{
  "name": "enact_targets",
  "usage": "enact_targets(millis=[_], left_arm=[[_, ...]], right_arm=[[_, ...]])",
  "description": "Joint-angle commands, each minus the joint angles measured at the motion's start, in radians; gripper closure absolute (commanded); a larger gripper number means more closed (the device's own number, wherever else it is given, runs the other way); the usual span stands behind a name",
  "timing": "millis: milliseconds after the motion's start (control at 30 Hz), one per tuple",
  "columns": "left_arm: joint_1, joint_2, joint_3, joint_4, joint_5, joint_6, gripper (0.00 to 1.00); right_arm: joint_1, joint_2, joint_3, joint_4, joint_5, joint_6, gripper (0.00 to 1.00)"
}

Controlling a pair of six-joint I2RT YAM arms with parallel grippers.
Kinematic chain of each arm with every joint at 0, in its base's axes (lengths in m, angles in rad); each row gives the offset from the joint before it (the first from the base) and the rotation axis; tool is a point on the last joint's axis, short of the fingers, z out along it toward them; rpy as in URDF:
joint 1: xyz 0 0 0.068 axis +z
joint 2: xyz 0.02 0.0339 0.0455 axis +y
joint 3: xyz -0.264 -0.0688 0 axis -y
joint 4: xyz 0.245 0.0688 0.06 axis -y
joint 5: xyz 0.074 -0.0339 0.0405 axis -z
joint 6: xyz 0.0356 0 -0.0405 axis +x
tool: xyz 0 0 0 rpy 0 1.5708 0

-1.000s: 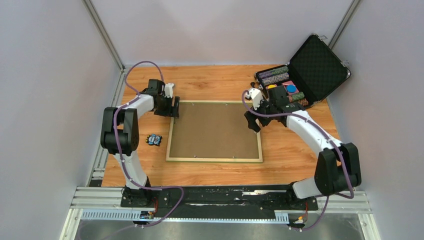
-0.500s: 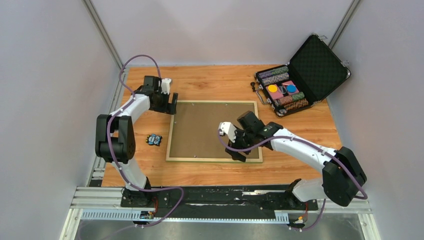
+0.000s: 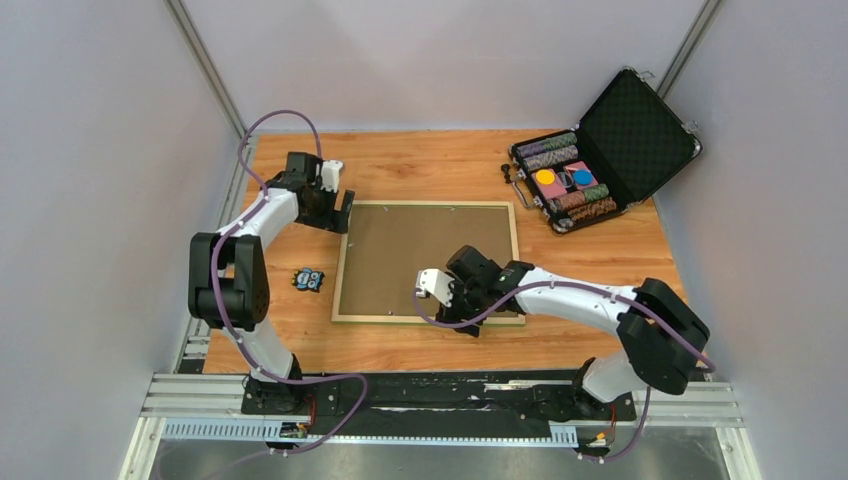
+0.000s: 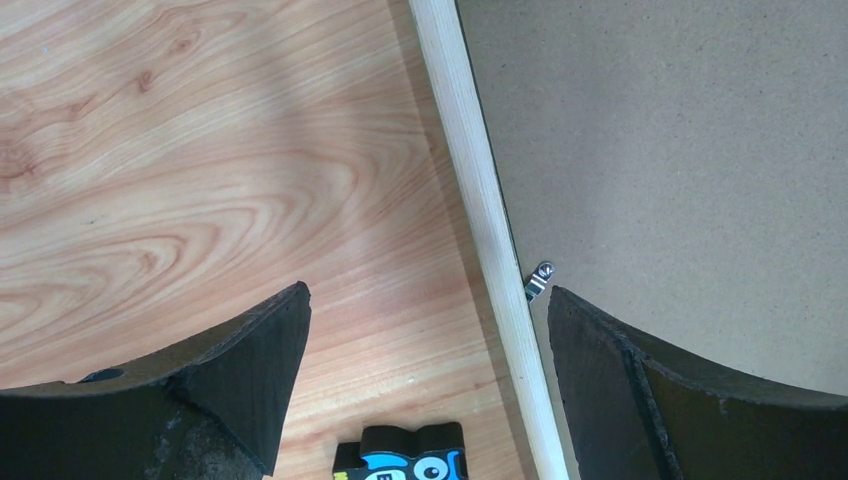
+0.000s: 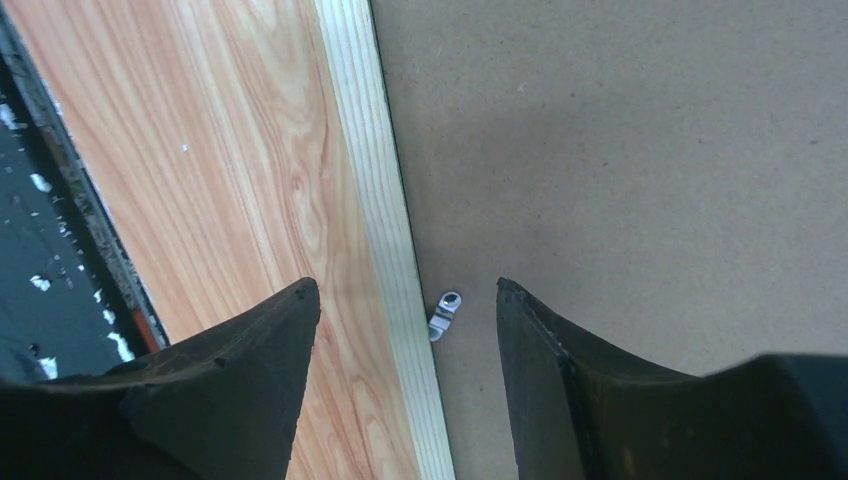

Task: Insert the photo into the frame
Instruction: Turn over the photo frame at the center of the board.

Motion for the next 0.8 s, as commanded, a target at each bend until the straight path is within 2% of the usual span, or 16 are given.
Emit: enact_targets(millis=[0,267,467,700,767], left_arm=[[0.006,-0.063,0.027,-0.008,-0.010,0.022,0.05],[0.006,-0.070,0.014,-0.004,-0.020,0.031,0.05],[0.006,-0.078,0.003,-0.002,-0.020,0.039,0.05],[0.006,-0.133,-0.037,0.000,0.002,0.098,0.05],[0.006,-0.164,-0.058,-0.005,0.042,0.137,0.05]], right_arm=[[0.033,0.051,0.016,0.066,0.083,0.033,0.37],[0.075,0.112,0.024,0.071,0.158,0.056,0.47],[0.097,0.139,0.024,0.070,0.191,0.073,0.68],[0.099,0.142,0.038,0.059,0.198,0.081,0.99],[0.095,0.143,0.054,0.041,0.182,0.082,1.00]])
